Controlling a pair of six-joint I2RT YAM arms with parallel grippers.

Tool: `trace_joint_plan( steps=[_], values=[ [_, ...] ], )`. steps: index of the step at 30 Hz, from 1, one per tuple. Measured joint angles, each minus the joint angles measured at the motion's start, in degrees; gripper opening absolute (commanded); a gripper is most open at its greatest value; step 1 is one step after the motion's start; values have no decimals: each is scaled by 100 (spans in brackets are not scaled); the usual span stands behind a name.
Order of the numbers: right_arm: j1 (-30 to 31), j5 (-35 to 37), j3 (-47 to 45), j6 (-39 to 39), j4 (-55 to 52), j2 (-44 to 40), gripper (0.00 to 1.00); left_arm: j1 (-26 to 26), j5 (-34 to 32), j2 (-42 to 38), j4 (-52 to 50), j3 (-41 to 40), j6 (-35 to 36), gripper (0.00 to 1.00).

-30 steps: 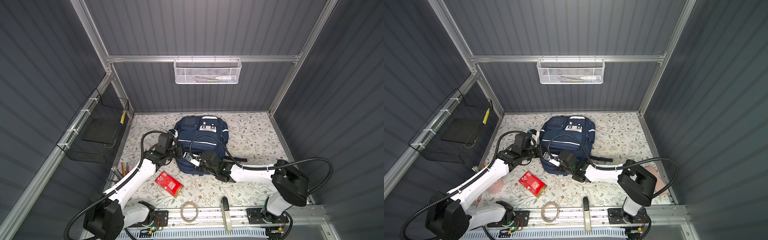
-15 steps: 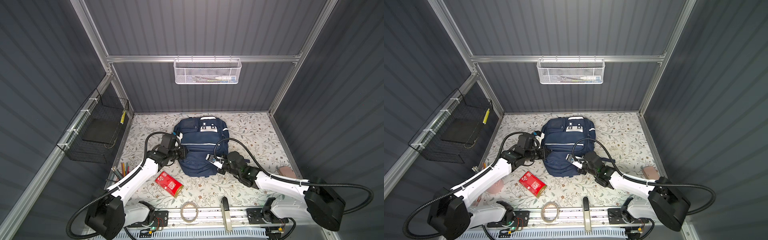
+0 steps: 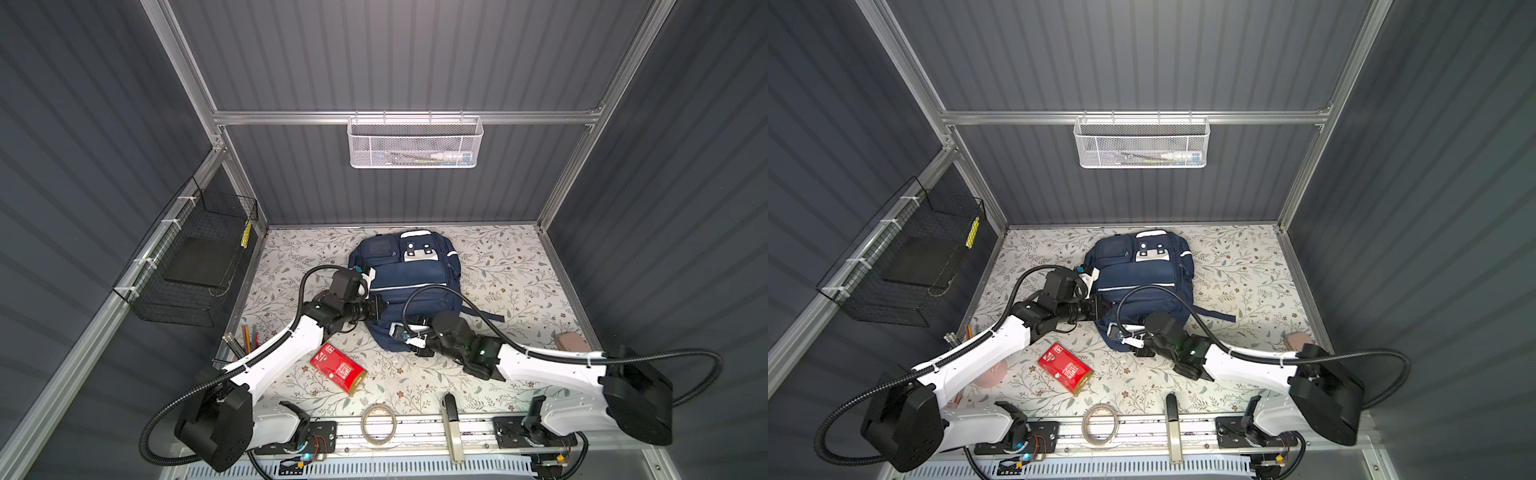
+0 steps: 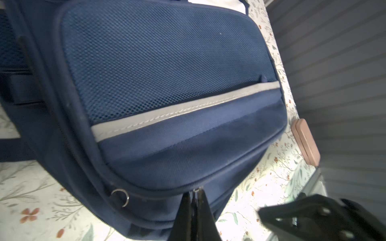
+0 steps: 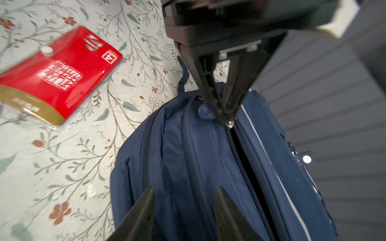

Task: Pack books, pencil case, and school supplies into a backpack
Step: Unzip the student bag at the center of the table.

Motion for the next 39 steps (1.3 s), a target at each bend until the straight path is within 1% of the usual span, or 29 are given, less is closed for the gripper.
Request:
trace_joint_plan(
  steps=[2,5,6,7,10,12,13,16,20,23,28,33,39],
  values=[
    [70,212,101,-177,210,431,46,-31,39,-13,13,0,-39,0],
    [94,444,101,-448,461,839,46,-39,39,-81,-37,0,-79,0],
    [94,507,101,-535,560,927,44,-39,42,-96,-61,0,-83,0],
    [94,599,101,-629,691,1025,39,-39,42,-105,-72,0,-98,0],
    [94,911,155,-879,1003,1340,14,-42,37,-107,-122,0,-103,0],
    [94,1054,173,-981,1134,1414,3,-42,33,-107,-210,-2,-105,0],
    [94,1082,173,-979,1132,1390,0,-42,33,-107,-223,-2,-103,0],
    [94,962,66,-973,1051,1095,0,-39,-59,-179,-229,-2,-90,0],
    [-7,531,-461,-964,1014,299,0,105,-79,-262,-308,0,26,0],
    [-151,160,-719,-918,973,-166,0,372,352,-229,-363,0,101,0],
    [-328,-155,-981,-828,748,-726,0,424,798,-136,-308,7,208,0],
    [-420,-205,-1137,-774,472,-1082,0,424,1088,155,-179,57,232,0],
    [-527,-186,-1554,-658,603,-1561,0,424,1596,367,68,57,365,0]
  ],
)
